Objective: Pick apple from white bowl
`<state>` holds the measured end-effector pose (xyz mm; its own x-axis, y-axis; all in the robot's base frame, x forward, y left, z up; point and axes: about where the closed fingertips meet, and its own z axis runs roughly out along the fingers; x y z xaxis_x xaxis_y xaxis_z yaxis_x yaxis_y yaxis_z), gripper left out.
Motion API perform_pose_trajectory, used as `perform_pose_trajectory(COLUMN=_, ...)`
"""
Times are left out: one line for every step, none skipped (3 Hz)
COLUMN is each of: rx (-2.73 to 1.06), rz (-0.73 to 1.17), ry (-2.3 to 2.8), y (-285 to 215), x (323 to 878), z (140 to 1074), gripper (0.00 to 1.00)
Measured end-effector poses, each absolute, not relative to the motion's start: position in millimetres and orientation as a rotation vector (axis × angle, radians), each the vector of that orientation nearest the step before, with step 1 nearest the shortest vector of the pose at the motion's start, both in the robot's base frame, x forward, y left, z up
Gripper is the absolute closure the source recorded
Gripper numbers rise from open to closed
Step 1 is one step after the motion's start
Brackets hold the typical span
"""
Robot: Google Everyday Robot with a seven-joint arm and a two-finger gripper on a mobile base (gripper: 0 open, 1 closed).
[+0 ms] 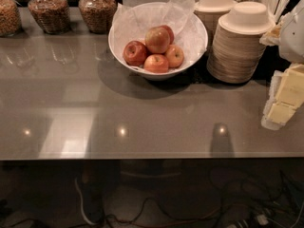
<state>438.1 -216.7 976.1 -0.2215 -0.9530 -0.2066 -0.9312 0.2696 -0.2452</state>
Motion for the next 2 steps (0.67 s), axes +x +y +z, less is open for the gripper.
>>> perform_pose_trajectory(rx=-1.725, rz=-0.098, ry=2.232, y=-216.7, x=438.1, z=976.1, gripper=0.0)
perform_pose_trajectory(rx=-1.699, rz=-0.099, ry=2.211, y=-214.2, x=441.9, z=975.8, gripper=0.0)
